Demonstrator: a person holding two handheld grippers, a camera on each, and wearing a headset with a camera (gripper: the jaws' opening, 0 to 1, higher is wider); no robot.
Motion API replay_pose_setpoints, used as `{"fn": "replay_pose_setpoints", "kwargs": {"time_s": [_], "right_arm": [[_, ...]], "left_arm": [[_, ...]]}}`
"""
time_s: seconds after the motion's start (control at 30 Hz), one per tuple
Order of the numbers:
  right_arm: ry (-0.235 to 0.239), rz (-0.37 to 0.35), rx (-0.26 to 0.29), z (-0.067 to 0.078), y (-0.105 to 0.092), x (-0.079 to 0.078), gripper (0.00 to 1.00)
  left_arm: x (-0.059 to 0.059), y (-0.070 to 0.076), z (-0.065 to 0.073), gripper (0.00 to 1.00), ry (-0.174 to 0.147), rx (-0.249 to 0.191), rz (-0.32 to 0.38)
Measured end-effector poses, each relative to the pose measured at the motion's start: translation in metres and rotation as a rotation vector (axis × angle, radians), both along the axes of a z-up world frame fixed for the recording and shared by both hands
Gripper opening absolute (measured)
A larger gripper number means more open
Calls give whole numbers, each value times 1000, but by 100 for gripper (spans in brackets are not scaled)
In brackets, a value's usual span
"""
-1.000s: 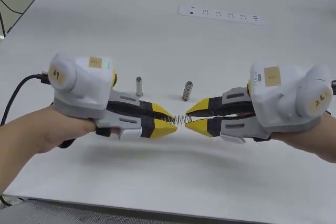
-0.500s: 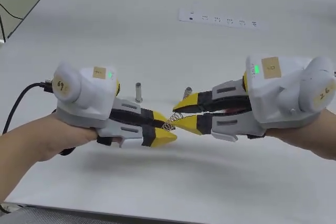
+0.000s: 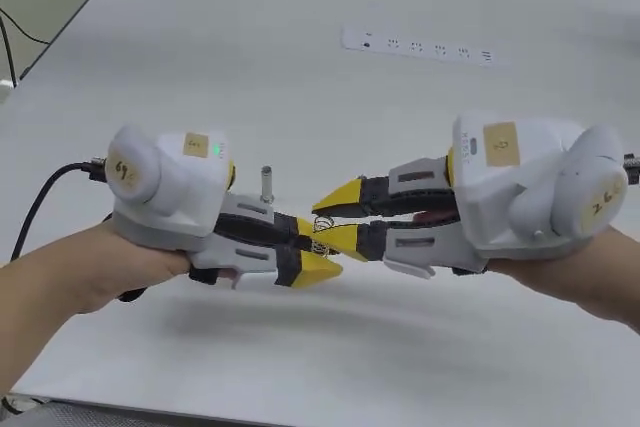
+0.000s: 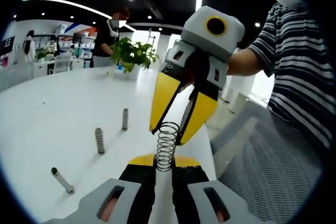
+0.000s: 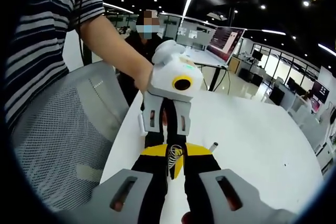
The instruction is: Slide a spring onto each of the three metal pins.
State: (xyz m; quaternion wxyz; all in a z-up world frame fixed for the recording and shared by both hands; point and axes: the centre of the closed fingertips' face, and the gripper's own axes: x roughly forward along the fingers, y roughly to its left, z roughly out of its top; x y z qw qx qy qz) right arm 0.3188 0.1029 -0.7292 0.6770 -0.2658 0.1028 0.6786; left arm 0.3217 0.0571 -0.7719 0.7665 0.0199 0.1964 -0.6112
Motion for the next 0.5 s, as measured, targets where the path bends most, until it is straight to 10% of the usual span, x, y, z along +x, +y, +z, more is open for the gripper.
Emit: {"fn": "replay_pose_setpoints", "kwargs": {"time_s": [0.5], "right_arm": [[-58, 25, -21, -1, 0, -3, 7]], "left_arm": [[-3, 2, -2, 3, 14, 7, 0]]}}
